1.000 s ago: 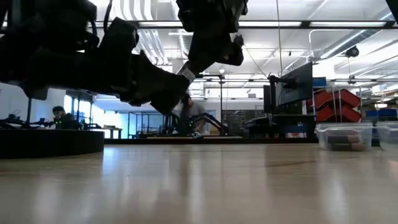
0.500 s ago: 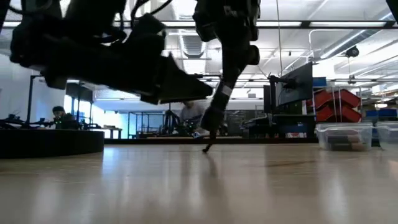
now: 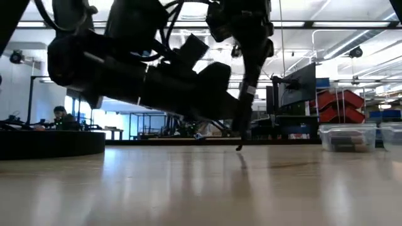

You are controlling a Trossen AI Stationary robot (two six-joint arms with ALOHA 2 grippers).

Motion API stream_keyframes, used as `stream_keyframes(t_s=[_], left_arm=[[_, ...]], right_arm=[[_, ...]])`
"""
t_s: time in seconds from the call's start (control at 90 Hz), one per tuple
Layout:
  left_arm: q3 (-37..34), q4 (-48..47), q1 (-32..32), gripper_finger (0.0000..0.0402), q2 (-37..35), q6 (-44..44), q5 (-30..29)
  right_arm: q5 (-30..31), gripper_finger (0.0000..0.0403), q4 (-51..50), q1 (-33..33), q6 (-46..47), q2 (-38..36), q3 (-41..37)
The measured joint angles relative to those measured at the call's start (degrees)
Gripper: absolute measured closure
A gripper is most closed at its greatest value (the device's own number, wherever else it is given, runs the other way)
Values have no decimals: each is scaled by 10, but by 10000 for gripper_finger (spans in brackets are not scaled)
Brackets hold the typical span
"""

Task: Insert battery
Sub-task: Open the black flashlight battery compartment

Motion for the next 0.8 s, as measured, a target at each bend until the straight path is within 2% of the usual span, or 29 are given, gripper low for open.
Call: stream_keyframes(t_s=[0.233,0.4,0.6,0.8], left_arm=[[11,1,-1,219,0,-7,6],[37,-1,3,219,5,-5,31],[63,-49,9,219,12,-3,20],[70,-51,10,219,12,-4,8]], right_arm=[[-4,306,-22,0,6,0,0],[-4,306,-22,0,16,0,0],[-12,306,-23,5,32,4,-1],[-28,306,-29,8,37,27,-1]])
